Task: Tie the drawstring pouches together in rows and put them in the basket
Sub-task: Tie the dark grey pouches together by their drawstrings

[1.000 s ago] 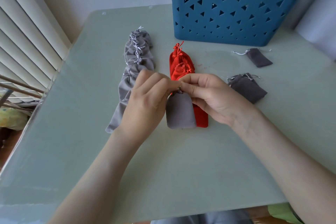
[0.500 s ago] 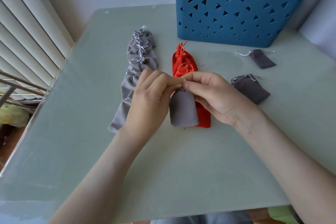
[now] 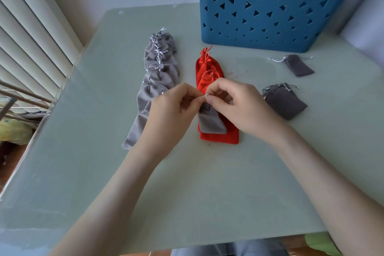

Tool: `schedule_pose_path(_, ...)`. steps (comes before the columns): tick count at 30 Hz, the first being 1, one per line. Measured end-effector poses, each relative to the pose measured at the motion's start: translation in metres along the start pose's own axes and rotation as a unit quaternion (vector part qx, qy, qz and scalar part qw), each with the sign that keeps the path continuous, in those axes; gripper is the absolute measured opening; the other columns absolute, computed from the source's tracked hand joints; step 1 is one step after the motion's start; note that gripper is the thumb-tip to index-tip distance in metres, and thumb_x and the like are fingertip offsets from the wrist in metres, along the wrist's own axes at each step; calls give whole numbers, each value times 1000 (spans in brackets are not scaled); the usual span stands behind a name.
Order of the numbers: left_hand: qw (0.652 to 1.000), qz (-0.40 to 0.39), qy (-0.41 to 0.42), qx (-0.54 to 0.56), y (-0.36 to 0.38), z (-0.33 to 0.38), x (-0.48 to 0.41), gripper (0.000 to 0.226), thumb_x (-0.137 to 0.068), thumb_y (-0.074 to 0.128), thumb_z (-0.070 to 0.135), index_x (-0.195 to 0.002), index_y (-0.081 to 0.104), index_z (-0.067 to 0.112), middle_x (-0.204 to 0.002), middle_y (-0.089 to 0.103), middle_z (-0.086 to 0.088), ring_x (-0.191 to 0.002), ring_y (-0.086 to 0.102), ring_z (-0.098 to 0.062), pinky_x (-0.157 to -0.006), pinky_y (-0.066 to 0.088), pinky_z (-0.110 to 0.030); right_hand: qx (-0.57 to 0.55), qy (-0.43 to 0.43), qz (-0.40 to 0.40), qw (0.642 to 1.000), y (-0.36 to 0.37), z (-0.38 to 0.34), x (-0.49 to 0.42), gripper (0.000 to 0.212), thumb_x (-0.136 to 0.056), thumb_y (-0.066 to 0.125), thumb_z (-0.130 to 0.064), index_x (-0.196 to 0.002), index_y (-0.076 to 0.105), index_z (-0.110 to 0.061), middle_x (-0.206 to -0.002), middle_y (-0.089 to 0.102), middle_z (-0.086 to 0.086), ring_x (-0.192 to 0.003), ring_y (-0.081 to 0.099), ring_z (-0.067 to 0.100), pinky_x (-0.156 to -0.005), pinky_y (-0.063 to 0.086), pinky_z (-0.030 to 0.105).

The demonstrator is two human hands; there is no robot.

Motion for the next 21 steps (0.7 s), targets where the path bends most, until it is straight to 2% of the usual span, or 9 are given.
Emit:
schedule_pose_path(2,998,25,36,-43,1,0,0,3,-85,65,11,-83,66,11,-73,61,21,-70,59,5,-66,39,-3,-48,41,1,998,1,0,-1,14,-91,62,-11,-82,61,-22,-79,67,-7,-76,61,4,-79,48,25)
schedule_pose_path(4,995,49,61,-69,2,-1,0,5,-84,62,14,-82,65,10,-74,60,16,-74,58,-2,-66,38,-3,-100,65,2,993,2,-1,-1,21,-92,57,-6,-80,62,-22,-81,69,-2,-78,62,9,-81,50,31)
schedule_pose_path(8,986,87,102,-97,5,0,3,4,-85,63,12,-82,62,8,-81,54,13,-78,51,-7,-71,35,-5,-192,88,-10,977,2,-3,-2,26,-95,50,-2,-81,63,-19,-79,69,-3,-76,61,8,-75,48,24)
schedule_pose_path(10,983,101,116,-102,5,1,4,7,-86,61,13,-83,61,7,-83,52,11,-79,50,-9,-73,34,-7,-251,101,-18,963,2,-4,-2,25,-95,51,-1,-80,64,-17,-74,69,-4,-72,61,5,-70,47,17)
schedule_pose_path(12,980,110,128,-103,5,1,5,11,-87,57,15,-84,61,6,-82,55,8,-80,50,-11,-73,34,-8,-305,113,-30,945,0,-5,-2,21,-94,52,1,-82,63,-13,-71,69,-3,-67,61,5,-64,47,15)
schedule_pose_path(16,971,127,168,-114,6,4,8,10,-87,56,9,-82,60,2,-80,61,-5,-79,48,-13,-74,33,-8,-317,112,-52,940,-3,-5,-1,11,-89,58,-4,-89,64,-13,-77,67,10,-70,58,17,-62,43,24)
schedule_pose_path(19,965,135,190,-121,6,4,8,9,-86,57,7,-80,59,1,-76,60,-7,-78,46,-14,-74,31,-7,-302,87,-28,949,-3,-4,-2,11,-87,62,-4,-83,65,-13,-77,69,10,-72,61,17,-68,46,25)
schedule_pose_path(21,962,136,199,-128,5,3,8,9,-86,57,7,-79,59,1,-74,59,-7,-78,45,-15,-73,31,-8,-277,63,-13,959,-2,-3,-2,13,-86,63,-2,-81,66,-14,-81,68,21,-76,60,25,-70,46,31)
Point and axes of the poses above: each hand's wrist, its own x-axis away from the middle knuckle, its own y-axis out of the palm, z = x × y, the point moved 1 cm from there along -x, towards the middle knuckle
